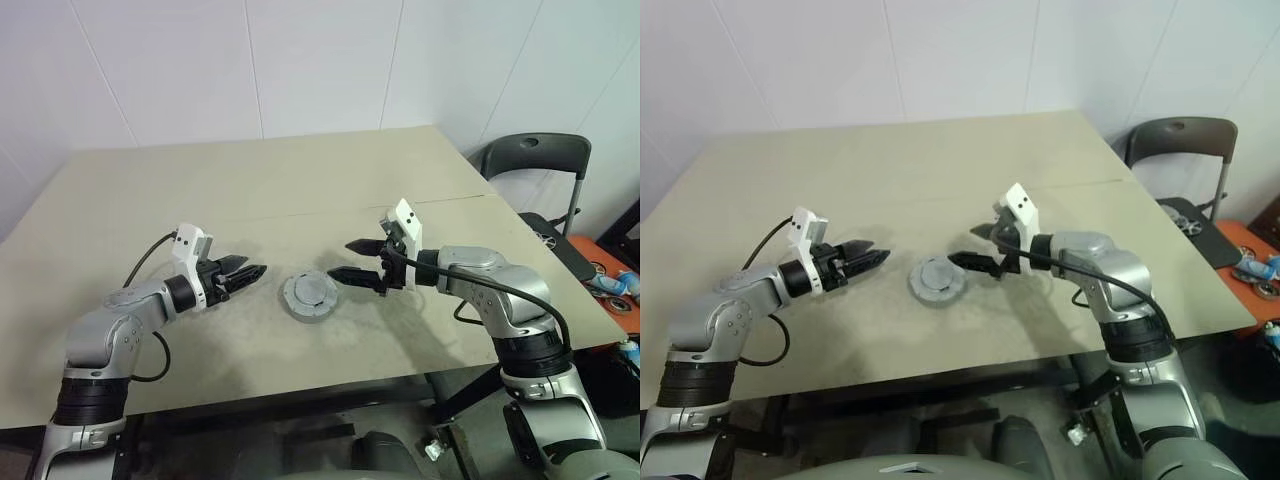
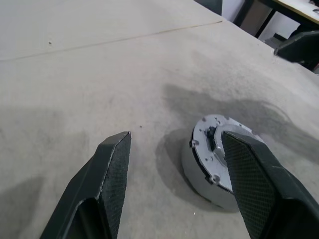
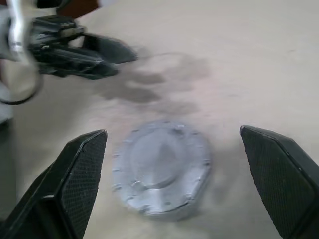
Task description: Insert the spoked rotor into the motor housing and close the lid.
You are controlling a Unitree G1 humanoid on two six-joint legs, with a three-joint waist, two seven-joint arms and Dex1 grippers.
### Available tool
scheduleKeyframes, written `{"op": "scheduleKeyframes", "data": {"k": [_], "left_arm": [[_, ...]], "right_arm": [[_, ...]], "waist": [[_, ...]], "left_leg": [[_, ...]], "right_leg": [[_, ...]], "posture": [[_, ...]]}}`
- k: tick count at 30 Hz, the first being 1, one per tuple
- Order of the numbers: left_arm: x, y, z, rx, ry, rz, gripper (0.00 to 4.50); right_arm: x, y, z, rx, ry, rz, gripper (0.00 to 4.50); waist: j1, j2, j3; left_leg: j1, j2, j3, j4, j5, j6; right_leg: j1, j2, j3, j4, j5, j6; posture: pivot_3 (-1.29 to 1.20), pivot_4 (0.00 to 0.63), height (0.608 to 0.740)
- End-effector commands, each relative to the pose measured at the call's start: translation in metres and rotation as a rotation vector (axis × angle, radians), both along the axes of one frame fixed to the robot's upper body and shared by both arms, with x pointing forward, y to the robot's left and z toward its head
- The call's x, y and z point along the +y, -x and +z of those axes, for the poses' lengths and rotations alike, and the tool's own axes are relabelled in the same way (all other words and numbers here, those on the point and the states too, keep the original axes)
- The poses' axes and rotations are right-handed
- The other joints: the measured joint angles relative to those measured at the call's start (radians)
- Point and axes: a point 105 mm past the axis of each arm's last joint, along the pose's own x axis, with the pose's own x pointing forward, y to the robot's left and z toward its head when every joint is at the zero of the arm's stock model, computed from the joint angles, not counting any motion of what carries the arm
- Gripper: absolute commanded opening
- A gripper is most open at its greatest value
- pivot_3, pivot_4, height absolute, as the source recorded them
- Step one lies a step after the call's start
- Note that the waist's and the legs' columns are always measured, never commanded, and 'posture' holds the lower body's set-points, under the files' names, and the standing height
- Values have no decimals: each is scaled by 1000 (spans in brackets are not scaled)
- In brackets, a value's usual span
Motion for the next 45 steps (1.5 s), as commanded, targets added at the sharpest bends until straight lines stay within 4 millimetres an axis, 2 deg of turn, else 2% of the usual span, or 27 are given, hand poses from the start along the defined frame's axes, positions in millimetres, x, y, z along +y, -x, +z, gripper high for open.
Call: {"op": "scheduleKeyframes", "data": {"k": [1, 5, 7, 13, 16, 21, 27, 35, 45], "left_arm": [[-3, -3, 10, -42, 5, -12, 3070], [-5, -3, 10, -38, 7, -22, 3070], [-6, -4, 10, -38, 7, -24, 3070], [-13, -2, 9, -36, 13, -39, 3070], [-13, 0, 7, -32, 11, -39, 3070], [-10, 2, 8, -28, 10, -33, 3070], [-10, 2, 8, -25, 10, -33, 3070], [-11, 4, 6, -16, 10, -36, 3070], [-11, 4, 6, -16, 10, -33, 3070]], "right_arm": [[12, 7, 1, -129, 42, 4, 4460], [24, 24, -7, -69, 31, 107, 4460], [25, 26, -12, -35, 45, 130, 4460], [32, 4, -15, -73, 50, 63, 4460], [36, -6, -23, -90, 60, 14, 4460], [46, 2, -31, -113, 78, 68, 4460], [53, 14, -38, -39, 66, 124, 4460], [57, 6, -55, -37, 106, 88, 4460], [49, 0, -71, -29, 145, 46, 4460]], "waist": [[0, 0, 0], [-1, 0, 0], [-1, 0, 0], [-1, 0, 0], [-1, 0, 0], [-1, 0, 0], [-1, 0, 0], [-2, 0, 0], [-2, -1, 0]], "left_leg": [[0, 0, 0, 0, -1, -1], [0, 0, 0, 1, -1, -1], [0, 0, 0, 2, -1, -1], [1, 0, 0, 3, -1, -1], [1, 0, 0, 2, -1, -1], [0, 0, 0, 1, -1, -1], [0, 0, 0, 3, -1, -1], [0, 0, 0, 2, -1, -1], [1, 0, 0, 3, -1, -1]], "right_leg": [[0, 0, 0, 0, 0, 0], [0, 1, 0, 0, 0, 0], [0, 1, 0, 1, 0, 0], [0, 1, 0, 0, 0, 0], [1, 1, 0, 0, 0, 0], [0, 1, 0, 0, 0, 0], [1, 1, 0, 1, 0, 0], [0, 1, 0, 1, 0, 0], [1, 1, 0, 1, 0, 0]], "posture": [[0, 0, 740], [0, 0, 740], [0, 0, 740], [0, 0, 740], [0, 0, 740], [0, 0, 740], [0, 0, 740], [0, 0, 740], [0, 0, 740]]}}
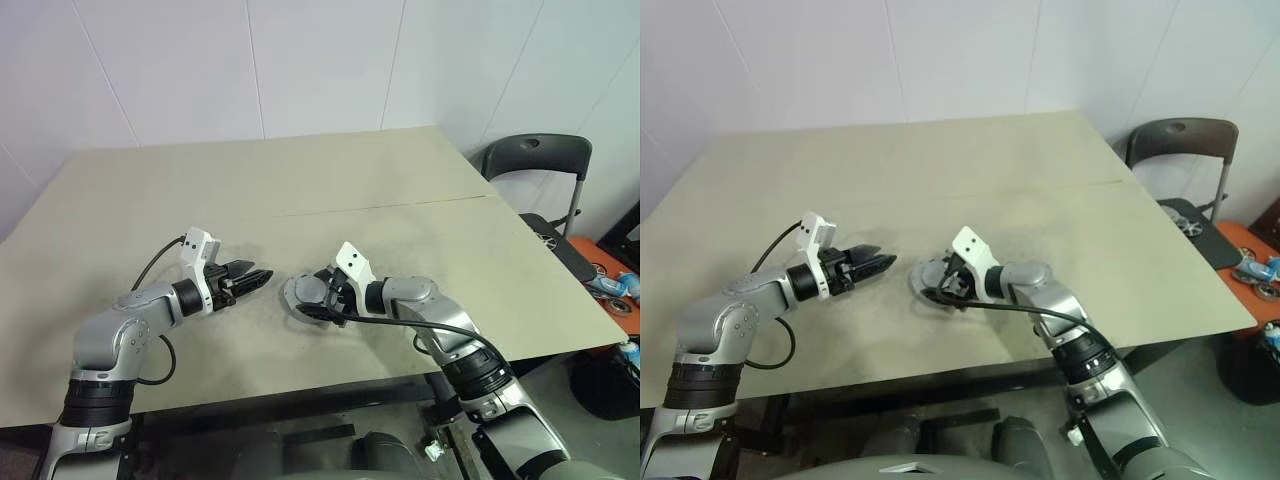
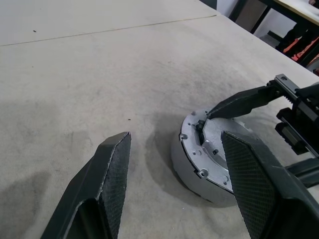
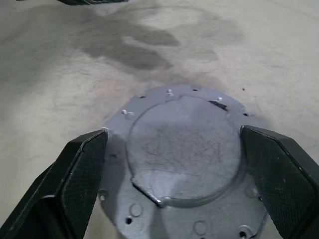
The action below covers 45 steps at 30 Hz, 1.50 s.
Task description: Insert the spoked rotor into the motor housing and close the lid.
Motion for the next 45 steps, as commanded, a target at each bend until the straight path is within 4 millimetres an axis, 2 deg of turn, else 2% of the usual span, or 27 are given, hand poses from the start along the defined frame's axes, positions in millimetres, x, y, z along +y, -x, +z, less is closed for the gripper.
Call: {"op": "scheduleKeyframes", "data": {"k": [1, 4, 6, 7, 19, 26, 30, 34, 41, 45], "left_arm": [[-2, 1, 13, -50, 2, -13, 3070], [-2, 0, 12, -50, 1, -11, 3070], [-2, 0, 12, -49, 2, -11, 3070], [-3, 0, 12, -49, 3, -11, 3070], [-5, -1, 12, -51, 7, -12, 3070], [-5, 1, 11, -46, 8, -12, 3070], [-7, 2, 10, -44, 10, -15, 3070], [-11, 4, 10, -42, 13, -23, 3070], [-11, 4, 10, -42, 10, -23, 3070], [-12, 2, 10, -45, 12, -23, 3070]], "right_arm": [[-3, -4, 0, -16, 5, -12, 4460], [-6, -4, 1, -18, 0, -9, 3882], [-9, -5, 1, -9, -1, -11, 3149], [-11, -5, 2, -6, 1, -9, 3025], [-6, -2, 3, -3, -1, 6, 3025], [-4, 2, -8, 31, 15, -8, 3025], [-9, -2, -28, 71, 59, -77, 3025], [-12, -3, -39, 83, 103, -96, 3025], [-27, 7, -45, 122, 138, -26, 3025], [-34, 2, -46, 110, 159, -38, 3025]], "waist": [[0, 0, 0], [0, 0, 0], [0, 0, 0], [0, 0, 0], [2, 0, 0], [1, 0, 0], [0, -2, -1], [-3, -6, -5], [5, -3, -10], [4, -3, -11]], "left_leg": [[0, 0, 0, 0, 0, 0], [0, 0, 0, 0, 0, 0], [0, 0, 0, 0, 0, 0], [0, 0, 0, 0, 0, 0], [0, 0, 0, 0, 0, 0], [1, 0, 0, 0, 0, 0], [2, 0, 0, 0, 0, 0], [6, 2, 0, 0, 0, 0], [5, 5, 1, -1, 0, -1], [4, 5, 3, -2, 0, -1]], "right_leg": [[0, 0, 0, 0, 0, 0], [0, 0, 0, 0, 0, 0], [0, 0, 0, 0, 0, 0], [0, 0, 0, 0, 0, 0], [1, 0, 0, 0, 0, 0], [1, 0, 0, 0, 0, 0], [1, 0, 0, 0, 0, 0], [1, 0, 0, 0, 0, 0], [2, 0, -3, -6, 2, 2], [2, 0, -3, -9, 2, 2]], "posture": [[0, 0, 740], [0, 0, 740], [0, 0, 740], [0, 0, 740], [0, 0, 740], [0, 0, 740], [0, 0, 740], [0, 0, 740], [0, 0, 740], [0, 0, 740]]}}
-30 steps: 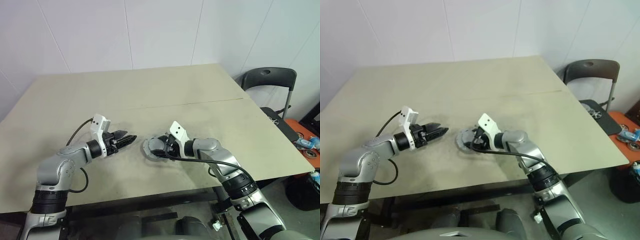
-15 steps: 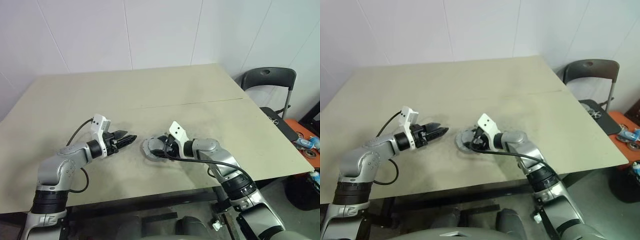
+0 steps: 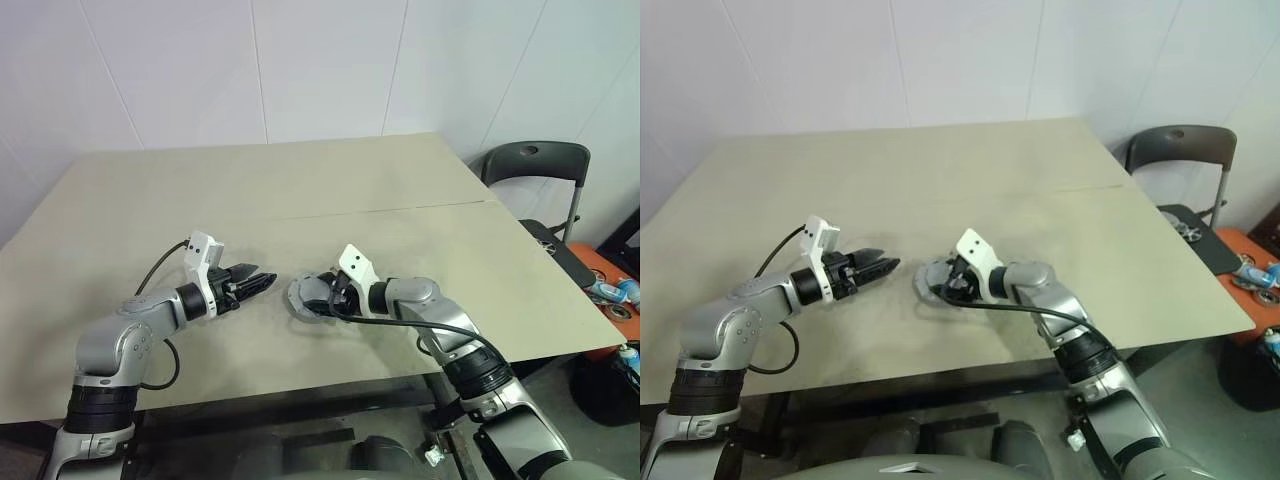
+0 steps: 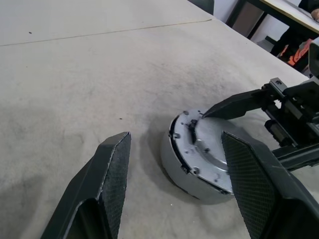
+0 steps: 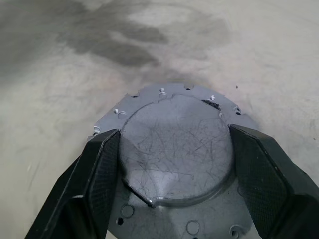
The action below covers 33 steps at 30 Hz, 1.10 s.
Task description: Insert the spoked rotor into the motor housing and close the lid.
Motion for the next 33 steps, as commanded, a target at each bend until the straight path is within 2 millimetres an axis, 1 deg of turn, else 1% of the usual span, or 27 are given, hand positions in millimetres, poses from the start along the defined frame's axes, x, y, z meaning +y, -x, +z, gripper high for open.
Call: {"op": "scheduleKeyframes", "data": {"k": [1, 5, 8, 11, 12, 13, 14, 15, 17, 18, 19, 20, 22, 23, 24, 25, 28, 33], "left_arm": [[-6, -3, 13, -56, 1, -20, 3070], [-7, -6, 14, -59, 5, -20, 3070], [-8, -7, 13, -59, 8, -18, 3070], [-9, -6, 12, -59, 13, -18, 3070], [-10, -5, 11, -58, 13, -18, 3070], [-10, -5, 11, -57, 12, -19, 3070], [-11, -4, 10, -57, 12, -19, 3070], [-12, -4, 10, -56, 12, -20, 3070], [-13, -4, 10, -55, 13, -22, 3070], [-13, -4, 10, -55, 13, -22, 3070], [-13, -4, 10, -56, 14, -23, 3070], [-14, -4, 10, -56, 14, -24, 3070], [-14, -4, 11, -57, 14, -23, 3070], [-14, -5, 11, -57, 14, -22, 3070], [-13, -5, 11, -57, 14, -20, 3070], [-12, -5, 11, -57, 14, -18, 3070], [-11, -6, 12, -58, 13, -14, 3070], [-8, -6, 11, -58, 12, -5, 3070]], "right_arm": [[-25, 1, -36, 97, 125, -61, 3025], [-26, -4, -38, 60, 153, -69, 3025], [-20, -14, -33, 52, 106, -145, 3025], [-12, -12, -28, 56, 61, -144, 3025], [-11, -10, -28, 62, 53, -138, 3025], [-10, -9, -28, 66, 49, -136, 3025], [-10, -8, -28, 70, 45, -137, 3025], [-9, -6, -29, 72, 47, -133, 3025], [-8, -3, -31, 74, 49, -128, 3025], [-8, -2, -31, 75, 49, -127, 3025], [-9, -2, -31, 71, 57, -125, 3025], [-10, -1, -32, 67, 65, -124, 3025], [-11, -2, -33, 65, 71, -126, 3025], [-10, -2, -33, 67, 71, -128, 3025], [-8, -2, -32, 69, 69, -126, 3025], [-5, -1, -32, 70, 67, -122, 3025], [4, 0, -29, 64, 66, -95, 3025], [10, 0, -26, 41, 95, -55, 3025]], "waist": [[0, 0, 0], [-1, 0, 0], [-3, 1, -1], [-5, 2, -2], [-5, 4, -3], [-4, 2, -4], [-3, 0, -5], [2, -1, -5], [9, -4, -7], [15, -4, -6], [20, -1, -6], [20, 3, -5], [17, 13, -6], [13, 21, -8], [13, 21, -9], [10, 19, -10], [-5, 14, -12], [-7, 14, -12]], "left_leg": [[0, 0, 0, 0, 0, 0], [0, 0, 0, -1, 0, 0], [0, 1, 1, -1, 0, 0], [-1, 6, 2, -1, 0, 0], [-2, 11, 2, -2, 0, 0], [-4, 13, 2, -6, 0, 0], [-3, 14, 5, -13, 0, 0], [-1, 14, 11, -16, 0, 0], [-1, 20, 32, -23, 0, 0], [6, 24, 44, -24, 0, -1], [9, 26, 53, -23, 0, -1], [10, 25, 44, -18, 0, -1], [9, 22, 11, -10, 0, -2], [6, 23, 1, -5, -3, -7], [2, 26, -5, -5, -3, -7], [1, 27, -4, -7, -3, -7], [4, 25, 2, -2, -5, -9], [3, 25, 5, -3, -5, -9]], "right_leg": [[0, 0, 0, 0, 0, 0], [-1, 0, 0, 0, 0, 0], [-1, 1, 0, 0, 0, 0], [0, 4, -1, -3, 5, 0], [2, 9, -2, -10, 11, -1], [7, 12, -3, -18, 17, -3], [7, 9, -3, -17, 18, -3], [6, 7, 0, -13, 18, -3], [-1, 5, 7, 3, 10, -11], [-7, 4, 10, 11, 0, -10], [-14, 4, 10, 11, -2, -12], [-13, 3, 7, 9, -1, -13], [-2, 5, -10, 0, -1, -14], [2, 7, -19, -6, -1, -13], [11, 11, -31, -19, 3, -11], [15, 8, -35, -25, 4, -11], [13, 4, -33, -24, 6, -6], [10, 2, -32, -21, 7, -6]], "posture": [[0, 0, 740], [0, 0, 740], [0, 0, 740], [0, 0, 740], [0, 0, 740], [0, 0, 740], [0, 0, 740], [0, 0, 740], [0, 0, 740], [0, 0, 740], [0, 0, 740], [0, 0, 740], [0, 0, 740], [0, 0, 740], [0, 0, 740], [0, 0, 740], [0, 0, 740], [0, 0, 740]]}}
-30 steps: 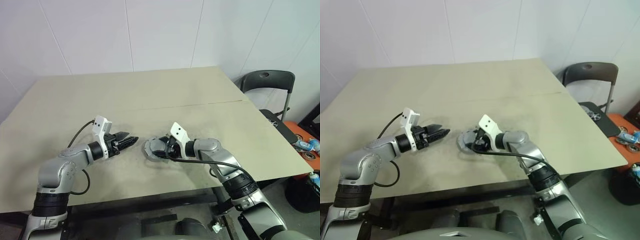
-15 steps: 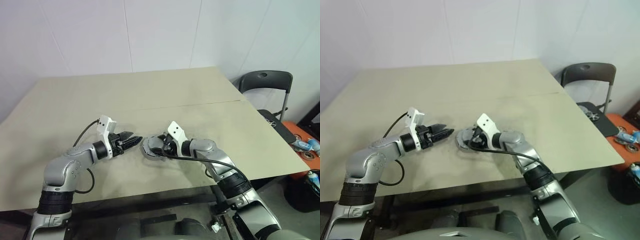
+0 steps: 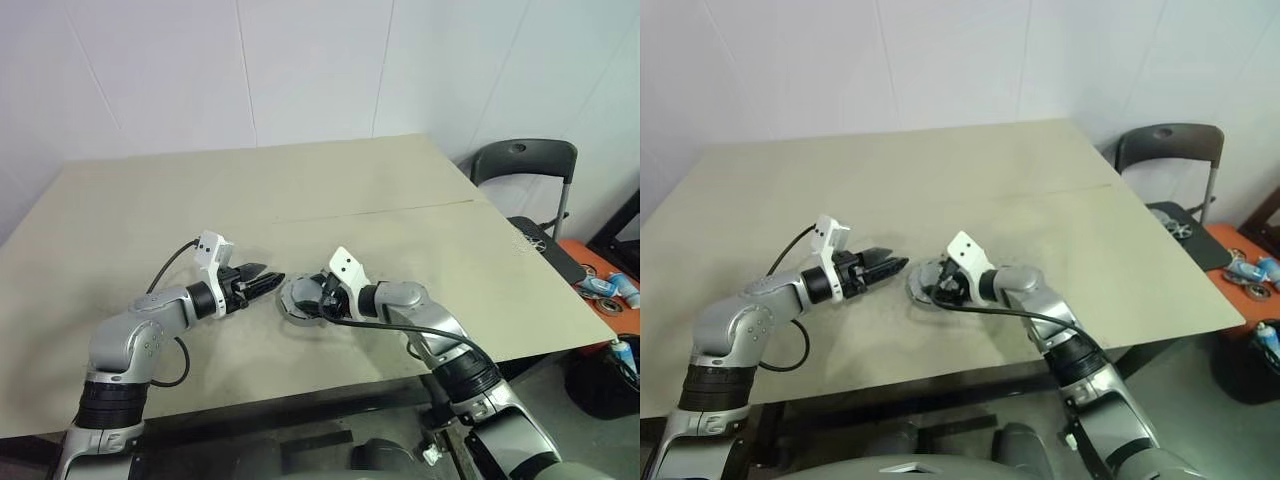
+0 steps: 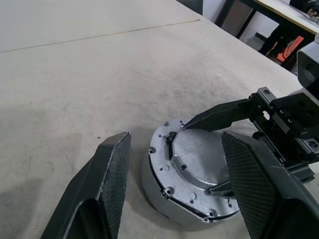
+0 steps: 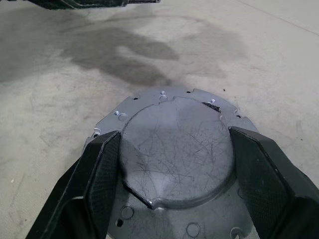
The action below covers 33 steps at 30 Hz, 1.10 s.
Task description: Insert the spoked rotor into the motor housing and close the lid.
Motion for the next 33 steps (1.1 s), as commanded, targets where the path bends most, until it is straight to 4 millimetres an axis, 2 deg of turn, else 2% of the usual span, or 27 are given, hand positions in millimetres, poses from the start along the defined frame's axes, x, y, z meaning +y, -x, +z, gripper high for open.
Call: {"op": "scheduleKeyframes", "data": {"k": [1, 6, 9, 18, 22, 27, 30, 33], "left_arm": [[5, -3, 12, -58, 4, 10, 3070], [3, 0, 10, -55, 5, 13, 3070], [3, 0, 9, -55, 4, 14, 3070], [3, 3, 8, -51, -2, 16, 3070], [5, 4, 7, -47, -6, 18, 3070], [6, 5, 7, -42, -11, 21, 3070], [7, 5, 7, -41, -12, 25, 3070], [7, 6, 6, -41, -12, 28, 3070]], "right_arm": [[-6, 1, -22, 57, 94, -14, 3025], [-2, 7, -21, 41, 134, 48, 3025], [-2, 6, -19, 78, 106, 26, 3025], [-7, 10, -24, 327, -18, -65, 3025], [-8, 13, -28, 295, 23, -36, 3025], [2, 16, -18, 272, 6, 3, 3025], [4, 15, -20, 193, 91, 25, 3025], [7, 17, -21, 200, 117, 32, 3025]], "waist": [[1, 0, 0], [2, 1, 1], [2, 1, 1], [6, 0, 0], [5, 0, 0], [4, 0, 0], [4, 0, 0], [1, 0, 0]], "left_leg": [[0, 0, 0, 0, 0, 0], [0, 0, 0, -1, 0, 0], [0, 0, 0, -2, 0, 0], [-1, 0, 2, -2, 0, 0], [-2, 0, 3, -2, 0, -1], [-2, -1, 3, -2, -1, -1], [-2, -1, 4, -2, -1, -1], [-2, -1, 4, -2, -1, -1]], "right_leg": [[-1, 0, 0, 2, 0, 0], [-4, 0, 0, 5, 0, 0], [-5, 1, 0, 5, 0, 0], [-7, 0, 1, 5, 0, -1], [-7, 0, 1, 5, 0, -1], [-8, 0, 2, 5, 0, 0], [-8, 0, 2, 5, 0, 0], [-9, 1, 2, 5, 0, 0]], "posture": [[0, 0, 740], [0, 0, 740], [0, 0, 740], [0, 0, 740], [0, 0, 740], [0, 0, 740], [0, 0, 740], [0, 0, 740]]}}
